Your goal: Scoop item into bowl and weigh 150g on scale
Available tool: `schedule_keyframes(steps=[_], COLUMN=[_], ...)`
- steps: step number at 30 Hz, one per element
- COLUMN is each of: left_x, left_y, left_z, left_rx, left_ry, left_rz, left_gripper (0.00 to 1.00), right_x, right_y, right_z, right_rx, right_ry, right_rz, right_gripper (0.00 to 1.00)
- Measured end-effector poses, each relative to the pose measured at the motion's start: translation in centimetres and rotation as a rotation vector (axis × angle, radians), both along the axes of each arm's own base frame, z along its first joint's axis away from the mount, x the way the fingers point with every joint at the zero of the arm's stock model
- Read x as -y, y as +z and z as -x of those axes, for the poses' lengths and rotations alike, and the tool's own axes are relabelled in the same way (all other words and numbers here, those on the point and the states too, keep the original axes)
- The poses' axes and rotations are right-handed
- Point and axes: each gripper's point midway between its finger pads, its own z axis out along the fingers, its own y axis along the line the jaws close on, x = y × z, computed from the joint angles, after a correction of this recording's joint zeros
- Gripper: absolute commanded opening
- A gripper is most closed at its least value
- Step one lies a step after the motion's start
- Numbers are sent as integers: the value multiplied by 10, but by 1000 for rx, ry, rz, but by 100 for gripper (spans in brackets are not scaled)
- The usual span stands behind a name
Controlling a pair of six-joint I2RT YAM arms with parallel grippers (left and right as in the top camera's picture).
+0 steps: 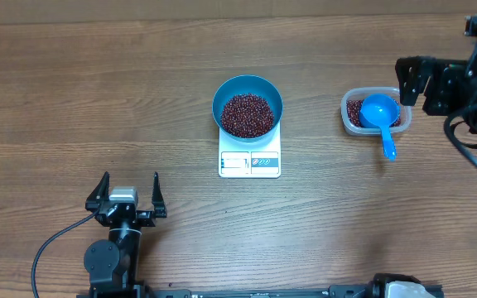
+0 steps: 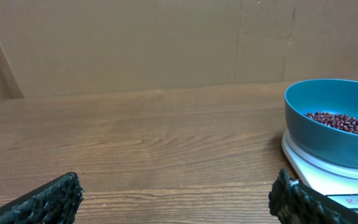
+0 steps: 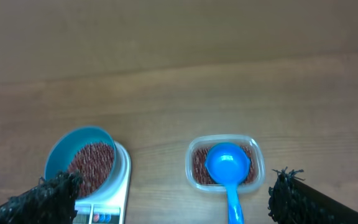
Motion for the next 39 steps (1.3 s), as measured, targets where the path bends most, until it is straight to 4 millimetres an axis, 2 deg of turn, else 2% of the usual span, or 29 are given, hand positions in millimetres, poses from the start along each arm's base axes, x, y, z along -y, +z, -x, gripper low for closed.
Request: schedule_keyframes(steps=[2,10,17,18,26,33,39], left_x=[0,0,-1,-1,-1,-1,-1], left_y=[0,0,0,0,0,0,0], left_z=[0,0,0,0,0,0,0], left_rx=[0,0,0,-1,0,-1,-1], left_ry=[0,1,3,4,4,4,4], left_rz=[0,0,0,0,0,0,0], left_gripper=[99,99,100,99,99,100,99], right_x=[-2,-7,-12,-14,-21,-24,-24], right_y=[-3,-34,-52,-61,-90,-96,-99], right_z=[-1,-10,-12,-9,6,26,34], right_rx=[35,182,433,448,653,827,862], right_ry=[10,38,73,84,108,108,106], right_rz=[-4,-7,6,5,-18,-55,-75], right_gripper=[100,100,100,100,100,100,100])
